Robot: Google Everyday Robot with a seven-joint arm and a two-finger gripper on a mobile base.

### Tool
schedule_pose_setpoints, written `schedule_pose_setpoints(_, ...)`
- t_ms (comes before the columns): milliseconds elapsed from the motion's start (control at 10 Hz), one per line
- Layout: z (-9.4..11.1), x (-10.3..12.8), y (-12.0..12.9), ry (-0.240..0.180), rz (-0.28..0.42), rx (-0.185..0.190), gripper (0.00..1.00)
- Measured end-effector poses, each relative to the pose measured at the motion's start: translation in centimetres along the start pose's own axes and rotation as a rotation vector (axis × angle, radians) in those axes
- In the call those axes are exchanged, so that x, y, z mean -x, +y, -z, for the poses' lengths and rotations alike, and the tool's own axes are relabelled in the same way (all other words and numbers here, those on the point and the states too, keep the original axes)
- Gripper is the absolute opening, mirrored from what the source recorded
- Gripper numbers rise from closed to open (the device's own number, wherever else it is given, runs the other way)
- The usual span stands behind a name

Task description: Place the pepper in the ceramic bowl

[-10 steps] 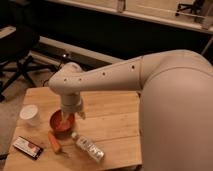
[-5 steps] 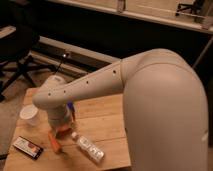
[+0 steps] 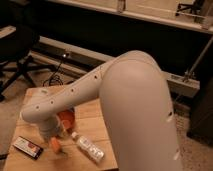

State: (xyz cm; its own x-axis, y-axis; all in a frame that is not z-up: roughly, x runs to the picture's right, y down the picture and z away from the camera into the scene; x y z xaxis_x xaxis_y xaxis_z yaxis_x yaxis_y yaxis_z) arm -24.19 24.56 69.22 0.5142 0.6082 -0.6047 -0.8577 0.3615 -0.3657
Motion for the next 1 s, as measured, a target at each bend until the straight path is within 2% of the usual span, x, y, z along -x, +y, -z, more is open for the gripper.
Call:
schedule_pose_setpoints(300, -2.5, 0.8, 0.6, -0.046, 0.012, -0.013, 0.65)
schedule_pose_setpoints(500, -3.4, 1.4, 0.9, -0.067, 0.007, -0.013, 0.65)
schedule_pose_setpoints(1000, -5.2, 2.2, 3.1, -0.072, 0.037, 0.0, 0.65)
